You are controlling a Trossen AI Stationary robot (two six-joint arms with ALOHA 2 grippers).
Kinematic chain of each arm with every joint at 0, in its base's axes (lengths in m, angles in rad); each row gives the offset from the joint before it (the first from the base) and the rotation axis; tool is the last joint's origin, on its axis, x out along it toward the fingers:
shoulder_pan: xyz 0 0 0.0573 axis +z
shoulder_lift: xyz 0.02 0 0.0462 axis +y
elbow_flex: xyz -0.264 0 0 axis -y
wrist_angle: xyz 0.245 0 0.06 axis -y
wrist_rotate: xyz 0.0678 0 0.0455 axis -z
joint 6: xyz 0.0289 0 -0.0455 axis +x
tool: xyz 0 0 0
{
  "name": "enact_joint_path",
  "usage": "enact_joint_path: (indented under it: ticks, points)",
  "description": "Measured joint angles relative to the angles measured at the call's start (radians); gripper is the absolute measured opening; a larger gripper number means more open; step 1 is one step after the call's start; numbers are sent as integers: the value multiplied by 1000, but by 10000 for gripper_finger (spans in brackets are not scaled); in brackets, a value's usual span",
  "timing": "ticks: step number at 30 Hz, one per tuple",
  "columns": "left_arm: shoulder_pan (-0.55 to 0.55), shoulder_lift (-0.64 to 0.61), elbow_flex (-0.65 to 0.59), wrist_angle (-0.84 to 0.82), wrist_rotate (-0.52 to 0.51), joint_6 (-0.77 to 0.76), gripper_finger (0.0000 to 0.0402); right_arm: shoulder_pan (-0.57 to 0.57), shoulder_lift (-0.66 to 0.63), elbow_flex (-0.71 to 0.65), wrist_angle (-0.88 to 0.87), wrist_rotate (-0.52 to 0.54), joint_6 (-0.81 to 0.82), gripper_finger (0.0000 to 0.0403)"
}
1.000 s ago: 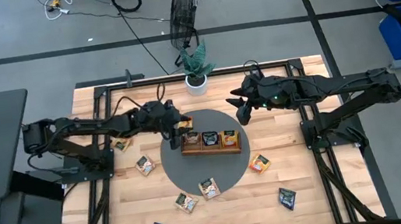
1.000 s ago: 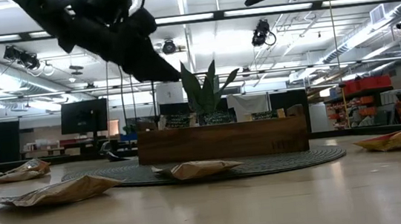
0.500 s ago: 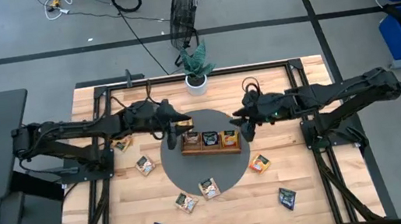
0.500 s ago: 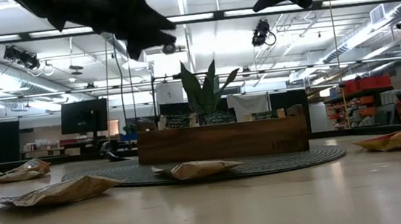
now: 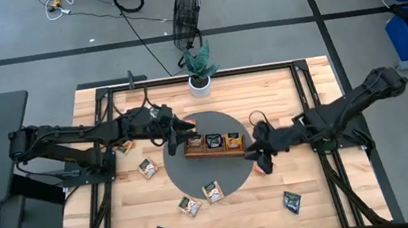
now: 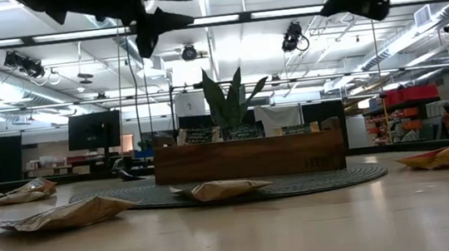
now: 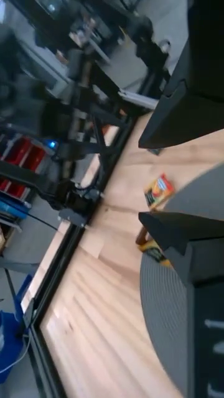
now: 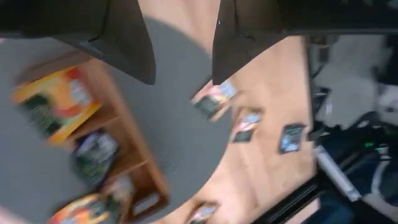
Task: Pick & Place Tea
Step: Put the yellow tea bag into the right section of the wooden organizer
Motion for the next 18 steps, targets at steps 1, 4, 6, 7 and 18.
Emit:
enact_joint_path:
  ticks: [1,4,6,7,18]
  points:
    - [-3,0,0,10,0,-8,181,17,0,-11,10,2,20,164]
    - [-5,0,0,44,0,-60,181,61,0,-48,41,19,80,164]
    - [-5,0,0,61,0,-101,181,86,0,-70,66,20,132,164]
    - [-8,0,0,72,0,-115,181,101,0,-80,80,22,154,164]
    - [-62,0,0,91,17,-131,181,348,0,-150,112,137,568,164]
